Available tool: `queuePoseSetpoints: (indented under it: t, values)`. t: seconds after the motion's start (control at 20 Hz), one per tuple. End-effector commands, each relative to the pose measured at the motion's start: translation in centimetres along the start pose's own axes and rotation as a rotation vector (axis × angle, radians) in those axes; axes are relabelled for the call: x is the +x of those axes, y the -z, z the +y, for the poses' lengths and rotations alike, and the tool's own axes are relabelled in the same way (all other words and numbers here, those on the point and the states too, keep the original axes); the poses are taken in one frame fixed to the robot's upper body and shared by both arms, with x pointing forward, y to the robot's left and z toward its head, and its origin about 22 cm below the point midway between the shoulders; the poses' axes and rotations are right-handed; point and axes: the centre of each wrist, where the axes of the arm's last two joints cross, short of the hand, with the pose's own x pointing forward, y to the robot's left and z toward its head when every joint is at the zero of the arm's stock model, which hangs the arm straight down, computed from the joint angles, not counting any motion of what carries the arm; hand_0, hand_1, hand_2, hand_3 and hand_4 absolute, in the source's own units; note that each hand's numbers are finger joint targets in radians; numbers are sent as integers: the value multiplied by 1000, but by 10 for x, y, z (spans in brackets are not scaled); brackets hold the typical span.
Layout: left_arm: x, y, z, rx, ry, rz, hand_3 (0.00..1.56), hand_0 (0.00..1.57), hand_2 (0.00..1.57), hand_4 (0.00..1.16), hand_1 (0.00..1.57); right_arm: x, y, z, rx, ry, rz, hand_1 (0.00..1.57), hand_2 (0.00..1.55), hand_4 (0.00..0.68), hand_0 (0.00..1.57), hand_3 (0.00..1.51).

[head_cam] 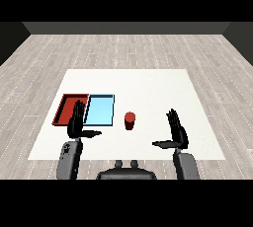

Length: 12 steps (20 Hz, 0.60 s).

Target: Pick the red can and put it in the red box

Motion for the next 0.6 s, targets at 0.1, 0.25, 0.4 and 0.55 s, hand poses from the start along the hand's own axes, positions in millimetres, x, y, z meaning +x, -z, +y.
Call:
queuePoseSetpoints:
  t: [0.1,0.25,0.4,0.55]
  values:
    - [11,-11,12,15,-11,-12,0,0,0,0,0,-24,18,12,16,-4,23,0,0,0,0,0]
    - [11,2,16,18,-17,0,0,0,0,0,0,-22,22,22,8,13,48,0,0,0,0,0]
    - [15,-3,9,14,-27,-10,0,0,0,0,0,-23,38,33,23,23,52,0,0,0,0,0]
    - [5,-11,6,16,-24,-20,0,0,0,0,0,-22,35,40,36,50,82,0,0,0,0,0]
